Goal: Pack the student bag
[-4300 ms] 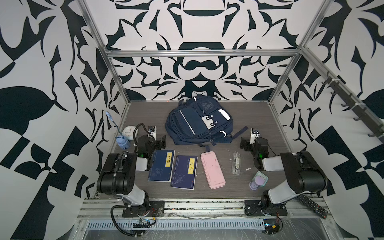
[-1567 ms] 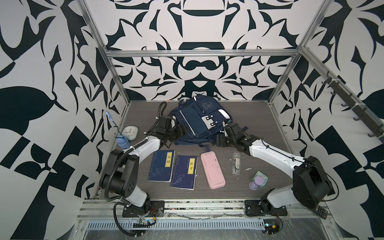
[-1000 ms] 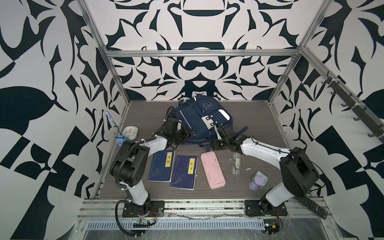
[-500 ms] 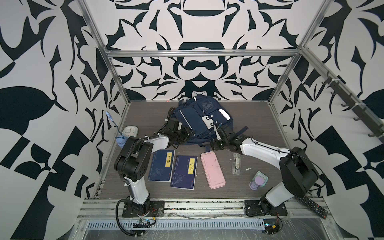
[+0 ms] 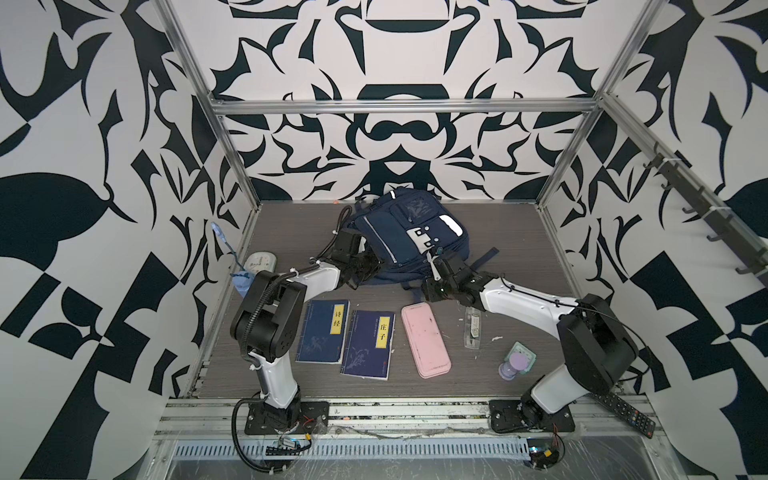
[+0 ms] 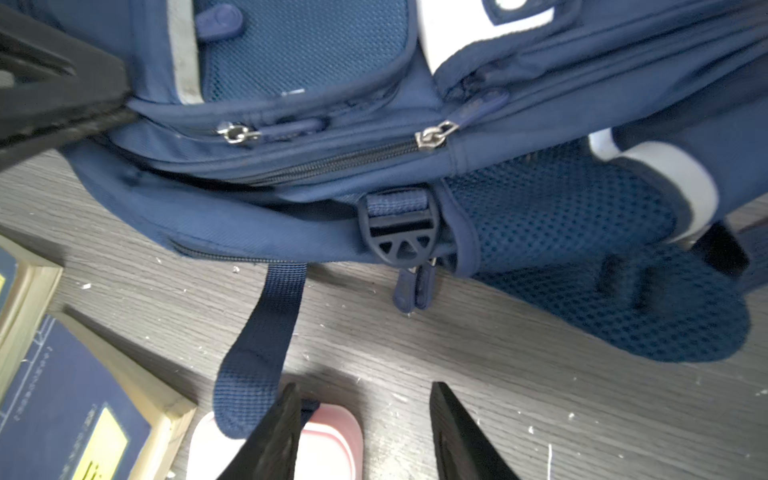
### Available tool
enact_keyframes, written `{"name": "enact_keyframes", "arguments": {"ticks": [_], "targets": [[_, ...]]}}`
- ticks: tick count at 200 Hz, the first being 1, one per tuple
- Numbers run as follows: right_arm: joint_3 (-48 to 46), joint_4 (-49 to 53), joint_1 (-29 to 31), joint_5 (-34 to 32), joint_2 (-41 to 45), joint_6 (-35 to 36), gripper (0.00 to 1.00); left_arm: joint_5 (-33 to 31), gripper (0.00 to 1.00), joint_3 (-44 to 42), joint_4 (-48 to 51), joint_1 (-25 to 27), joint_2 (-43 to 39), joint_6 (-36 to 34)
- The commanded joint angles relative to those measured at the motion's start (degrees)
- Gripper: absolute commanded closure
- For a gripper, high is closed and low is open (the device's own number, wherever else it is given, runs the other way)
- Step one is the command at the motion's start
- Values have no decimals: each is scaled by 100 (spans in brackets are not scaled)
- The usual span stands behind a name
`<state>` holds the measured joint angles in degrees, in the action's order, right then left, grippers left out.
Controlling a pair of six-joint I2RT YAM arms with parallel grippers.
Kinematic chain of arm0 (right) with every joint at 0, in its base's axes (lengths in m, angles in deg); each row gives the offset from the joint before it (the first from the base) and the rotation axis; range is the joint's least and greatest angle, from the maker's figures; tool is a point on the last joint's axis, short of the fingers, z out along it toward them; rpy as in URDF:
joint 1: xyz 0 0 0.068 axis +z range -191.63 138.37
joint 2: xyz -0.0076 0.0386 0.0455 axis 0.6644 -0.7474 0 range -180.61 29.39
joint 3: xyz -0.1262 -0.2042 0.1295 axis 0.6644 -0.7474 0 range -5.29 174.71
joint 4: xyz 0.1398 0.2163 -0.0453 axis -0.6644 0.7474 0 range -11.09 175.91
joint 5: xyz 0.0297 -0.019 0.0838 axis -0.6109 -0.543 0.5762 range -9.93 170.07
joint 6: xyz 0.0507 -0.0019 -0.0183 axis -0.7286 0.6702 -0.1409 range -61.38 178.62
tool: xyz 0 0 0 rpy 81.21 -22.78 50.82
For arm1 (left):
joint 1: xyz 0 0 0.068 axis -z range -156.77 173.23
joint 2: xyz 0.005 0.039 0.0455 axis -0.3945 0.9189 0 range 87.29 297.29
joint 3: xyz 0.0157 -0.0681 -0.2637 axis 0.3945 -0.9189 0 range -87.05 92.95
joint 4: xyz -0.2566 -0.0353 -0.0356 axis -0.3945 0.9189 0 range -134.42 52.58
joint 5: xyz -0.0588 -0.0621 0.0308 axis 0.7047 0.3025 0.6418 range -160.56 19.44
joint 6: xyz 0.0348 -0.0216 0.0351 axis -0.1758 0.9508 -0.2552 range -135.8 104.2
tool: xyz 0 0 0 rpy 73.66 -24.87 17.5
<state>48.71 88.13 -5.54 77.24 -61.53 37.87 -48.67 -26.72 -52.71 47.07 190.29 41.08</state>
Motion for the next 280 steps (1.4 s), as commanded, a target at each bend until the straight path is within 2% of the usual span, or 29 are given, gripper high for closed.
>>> {"name": "enact_keyframes", "arguments": {"ticks": [1, 111, 165, 280], "targets": [[-3, -381, 19, -120, 60, 197, 48, -6, 100, 281, -24, -69, -414, -217], [430, -1024, -99, 251, -872, 349, 56, 366, 100, 565, 377, -138, -649, -591], [553, -1054, -147, 191, -1091, 498, 62, 391, 100, 569, 478, -177, -643, -641], [813, -976, -340, 241, -1551, 746, 65, 448, 100, 589, 495, -187, -606, -600]]}}
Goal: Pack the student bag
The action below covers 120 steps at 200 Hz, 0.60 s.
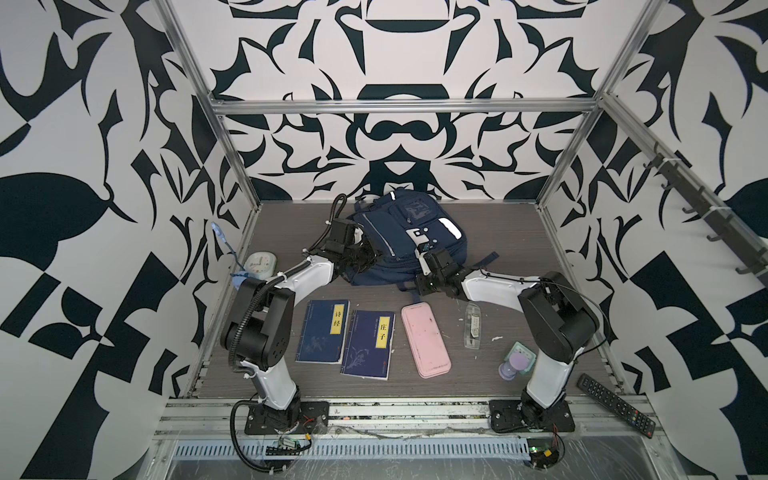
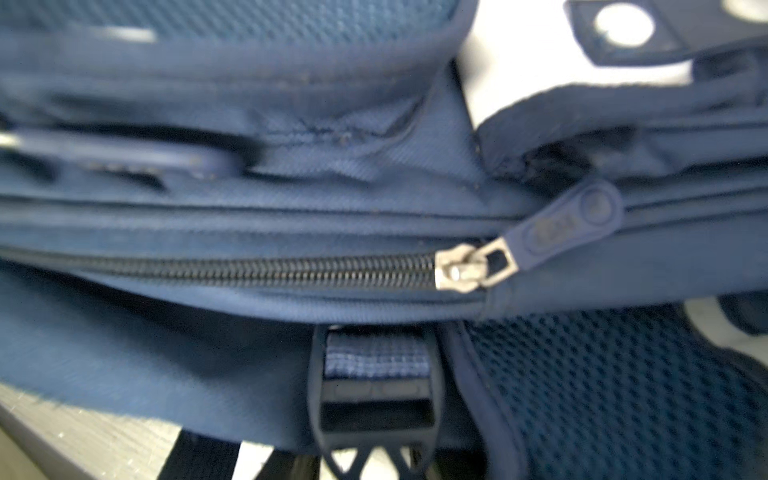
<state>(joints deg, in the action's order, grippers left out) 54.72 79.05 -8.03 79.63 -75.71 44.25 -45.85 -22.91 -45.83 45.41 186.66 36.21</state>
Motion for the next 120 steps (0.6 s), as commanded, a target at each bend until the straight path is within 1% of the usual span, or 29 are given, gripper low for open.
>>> {"name": "enact_keyframes", "arguments": {"ticks": [1, 63, 120], "targets": [[221, -68, -91, 10, -137, 109, 65, 170, 100, 206, -193, -20, -243, -112], [233, -67, -136, -7, -318, 167, 66, 148, 100, 160, -167, -20, -260, -131], [169, -272, -150, 45, -440, 15, 65, 186, 100, 208, -167, -27, -183, -109]]}}
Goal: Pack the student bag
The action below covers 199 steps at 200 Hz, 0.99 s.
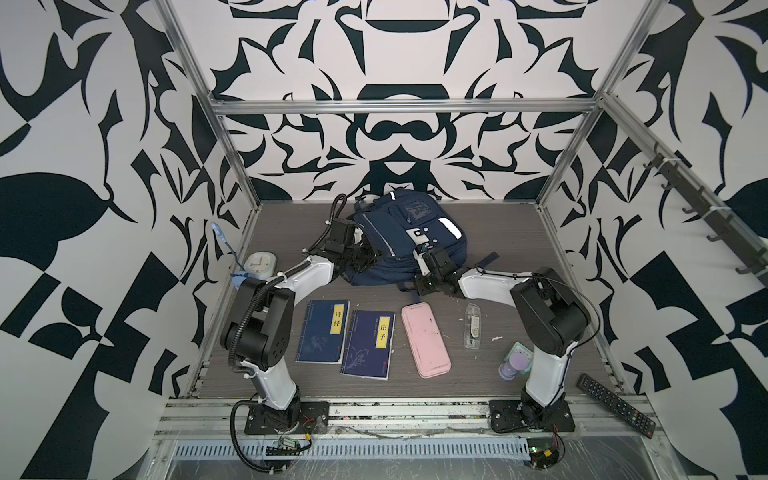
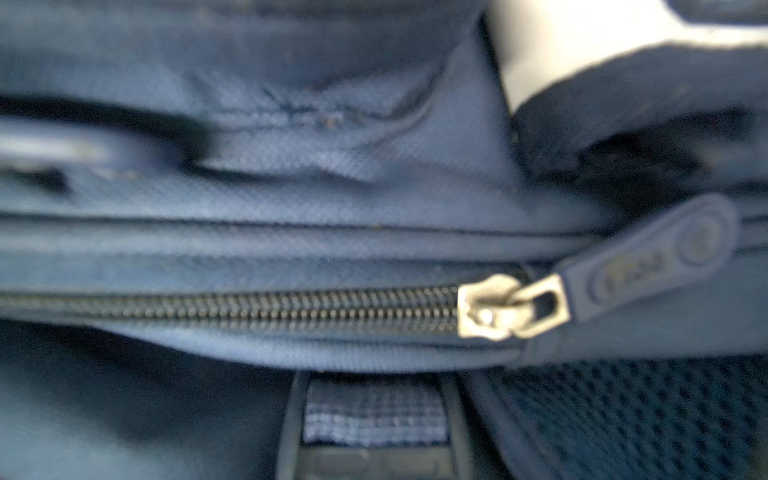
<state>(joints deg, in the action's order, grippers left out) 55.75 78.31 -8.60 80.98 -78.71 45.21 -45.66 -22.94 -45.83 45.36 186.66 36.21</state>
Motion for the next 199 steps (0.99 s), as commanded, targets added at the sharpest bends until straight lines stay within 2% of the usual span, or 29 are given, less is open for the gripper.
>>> {"name": "enact_keyframes", "arguments": {"ticks": [1, 20, 48, 69, 111, 136, 199], "targets": [[66, -205, -94, -91, -145, -87, 65, 165, 100, 208, -167, -19, -178, -106], [41, -255, -89, -91, -190, -170, 66, 169, 100, 213, -161, -16, -179, -112], [-44, -273, -89, -99, -144, -225, 81, 146, 100, 215, -145, -20, -170, -141], [-194, -204, -80, -92, 91, -267, 88, 116, 100, 258, -134, -40, -115, -156], [-437, 183, -69, 63, 886, -393, 89, 150, 100, 422, -164, -155, 94, -107], [-422, 500, -50, 516, 1262, -372, 89, 146, 100, 511, -282, -184, 229, 12], [-79, 1098, 204, 918, 1365, -239, 90, 155, 100, 619, -626, -183, 450, 364]]}}
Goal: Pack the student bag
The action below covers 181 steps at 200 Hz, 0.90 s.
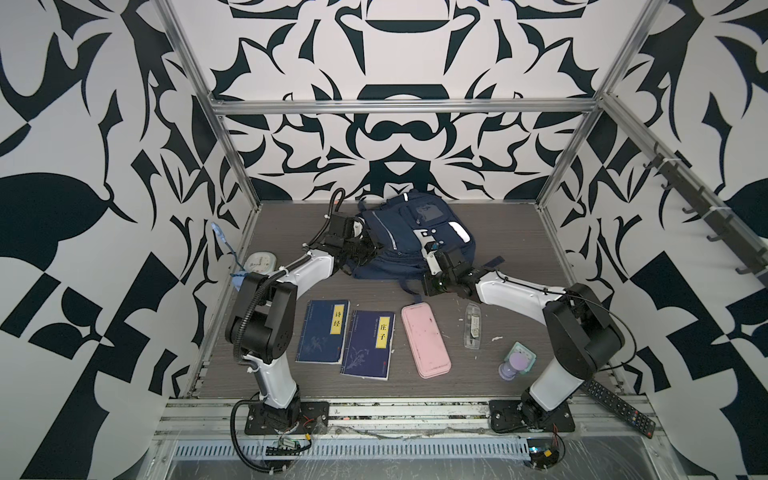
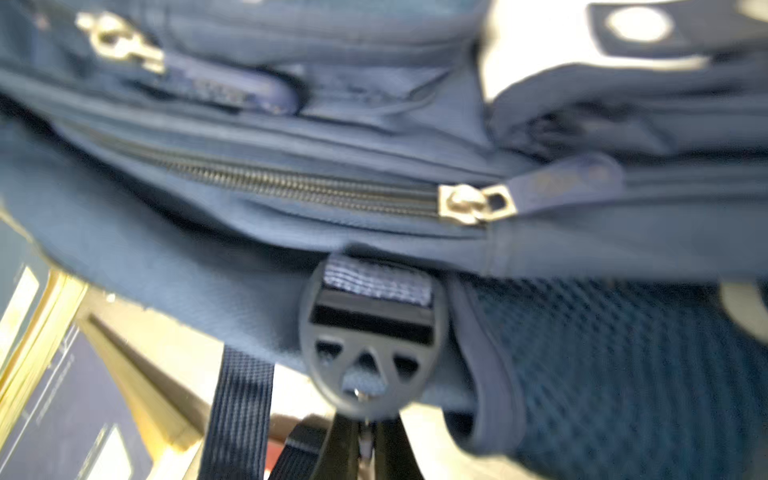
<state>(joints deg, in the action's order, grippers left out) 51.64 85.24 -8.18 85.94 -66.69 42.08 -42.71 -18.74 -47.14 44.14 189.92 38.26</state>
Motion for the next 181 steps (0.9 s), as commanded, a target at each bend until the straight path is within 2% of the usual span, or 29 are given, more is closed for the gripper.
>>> {"name": "enact_keyframes", "arguments": {"ticks": [1, 46, 142, 179, 181], "targets": [[339, 409, 166, 423, 156, 77, 90, -140, 100, 213, -498, -60, 130, 162], [892, 570, 309, 600, -293, 62, 92, -140, 100, 231, -597, -45, 176, 266], [2730, 845, 1070, 819, -1571, -156, 92, -169, 100, 103, -739, -34, 126, 349], [2708, 513, 1050, 796, -1601, -567, 92, -154, 100, 44, -692, -77, 52, 269], [2678, 497, 1045, 789, -1580, -583, 92, -157, 98, 49, -676, -84, 44, 256]]}}
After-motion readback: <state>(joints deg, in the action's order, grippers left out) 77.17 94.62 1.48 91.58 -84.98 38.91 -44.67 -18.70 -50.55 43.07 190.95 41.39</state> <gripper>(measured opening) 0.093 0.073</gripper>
